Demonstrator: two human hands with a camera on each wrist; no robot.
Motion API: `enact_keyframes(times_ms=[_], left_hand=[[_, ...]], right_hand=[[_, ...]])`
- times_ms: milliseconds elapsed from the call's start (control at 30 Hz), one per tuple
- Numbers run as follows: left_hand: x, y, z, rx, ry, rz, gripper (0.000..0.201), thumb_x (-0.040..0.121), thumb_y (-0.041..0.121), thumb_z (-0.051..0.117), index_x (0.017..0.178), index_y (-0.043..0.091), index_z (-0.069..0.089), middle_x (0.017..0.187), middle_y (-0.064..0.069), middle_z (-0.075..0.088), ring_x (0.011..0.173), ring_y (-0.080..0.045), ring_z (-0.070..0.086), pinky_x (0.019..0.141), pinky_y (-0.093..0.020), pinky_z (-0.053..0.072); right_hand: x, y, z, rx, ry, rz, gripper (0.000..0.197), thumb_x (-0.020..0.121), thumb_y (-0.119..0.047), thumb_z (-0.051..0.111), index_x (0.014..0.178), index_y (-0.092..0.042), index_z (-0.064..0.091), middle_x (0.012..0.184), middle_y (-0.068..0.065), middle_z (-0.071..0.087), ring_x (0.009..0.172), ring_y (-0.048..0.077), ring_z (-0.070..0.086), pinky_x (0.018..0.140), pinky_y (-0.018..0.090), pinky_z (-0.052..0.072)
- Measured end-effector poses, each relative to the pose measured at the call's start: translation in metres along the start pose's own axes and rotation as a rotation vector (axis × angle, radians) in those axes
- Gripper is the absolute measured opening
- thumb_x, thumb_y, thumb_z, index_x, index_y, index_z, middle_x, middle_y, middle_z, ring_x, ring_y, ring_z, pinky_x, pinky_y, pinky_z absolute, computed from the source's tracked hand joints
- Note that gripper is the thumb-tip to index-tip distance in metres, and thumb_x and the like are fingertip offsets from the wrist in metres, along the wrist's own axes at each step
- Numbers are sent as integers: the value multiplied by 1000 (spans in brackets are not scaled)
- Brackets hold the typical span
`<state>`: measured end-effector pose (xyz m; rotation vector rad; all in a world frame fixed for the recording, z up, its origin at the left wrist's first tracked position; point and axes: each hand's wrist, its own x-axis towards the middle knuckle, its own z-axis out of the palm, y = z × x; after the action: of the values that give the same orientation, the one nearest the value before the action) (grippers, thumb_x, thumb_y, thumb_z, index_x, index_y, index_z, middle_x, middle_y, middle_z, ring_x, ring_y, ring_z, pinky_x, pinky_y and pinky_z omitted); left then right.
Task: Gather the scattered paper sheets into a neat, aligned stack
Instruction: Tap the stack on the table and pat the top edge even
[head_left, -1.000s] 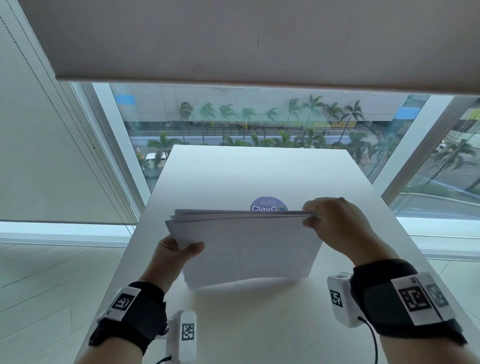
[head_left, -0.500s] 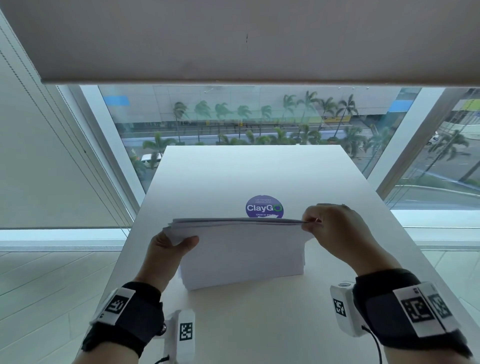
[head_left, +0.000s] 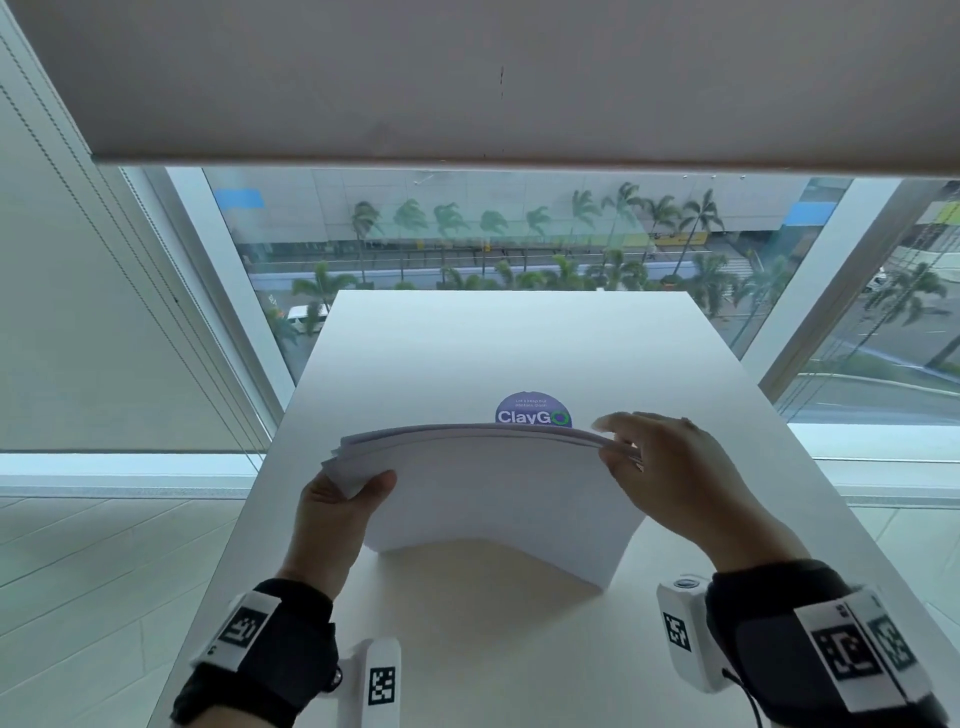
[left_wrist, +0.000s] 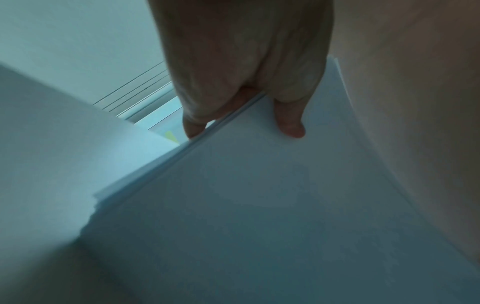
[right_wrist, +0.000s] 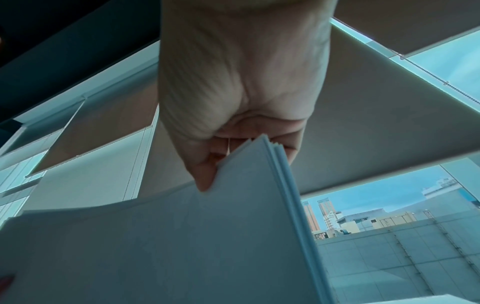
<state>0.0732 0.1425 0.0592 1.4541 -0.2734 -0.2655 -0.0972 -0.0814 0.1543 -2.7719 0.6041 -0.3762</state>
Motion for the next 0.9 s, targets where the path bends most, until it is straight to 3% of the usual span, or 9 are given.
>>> enact_keyframes(times_ms=[167,233,300,367,500,667,800,833,900], left_hand=[[5,4,-9,44,-84,-30,22,81,-6,60,81,15,66,64,16,73,61,6,64,59,-6,49],[4,4,-10,32,-101,-42,22,82,-6,59,80,14,67,63,15,73,61,5,65,59,-6,50],[2,4,-10,16,-101,-46,21,82,-7,57,81,12,67,63,14,73,61,5,65,58,-6,50],[1,4,-11,5,-101,-50,21,82,-8,56,83,11,67,65,13,73,62,4,66,60,-7,50],[1,2,-13,-7,-106,-56,22,82,-8,57,83,11,68,67,12,74,65,2,66,62,-9,51],[1,2,-15,3,-133,-53,21,82,-6,57,84,12,68,69,12,75,67,2,66,63,-8,51],[3,1,-16,-4,-132,-53,21,82,-6,58,84,12,69,71,10,75,68,0,66,64,-10,52],[3,1,-16,-6,-133,-54,21,82,-5,59,84,13,70,72,8,75,69,-1,67,66,-11,52],[3,0,-17,-18,-134,-59,19,79,-3,64,84,14,72,77,5,76,73,-6,67,70,-16,54]], right_hand=[[3,-9,0,-15,-106,-88,50,84,-26,57,133,-28,46,119,-2,63,107,24,58,85,34,48],[5,-13,2,-87,-206,-105,58,86,-32,55,140,-32,34,135,-6,53,122,20,49,104,36,35],[4,-17,4,-115,-194,-118,63,86,-34,55,143,-33,27,142,-8,45,131,19,41,114,44,15],[5,-25,5,-121,-98,-191,72,83,-33,58,145,-30,21,149,-4,36,137,21,35,114,51,10],[7,-41,17,-176,-241,-278,79,87,-36,53,148,-28,4,158,-5,13,145,17,14,115,50,1],[11,-61,26,-154,-84,-371,81,80,-31,57,147,-18,14,154,2,27,139,24,31,109,53,18],[15,-80,39,-131,-235,-400,79,87,-28,50,149,-20,0,159,-4,8,146,17,12,115,48,4],[17,-84,39,-93,-214,-408,79,86,-27,52,149,-19,4,158,-3,12,145,18,16,115,50,7],[17,-92,40,-103,-106,-439,82,76,-27,61,146,-14,20,153,3,31,138,24,35,107,56,27]])
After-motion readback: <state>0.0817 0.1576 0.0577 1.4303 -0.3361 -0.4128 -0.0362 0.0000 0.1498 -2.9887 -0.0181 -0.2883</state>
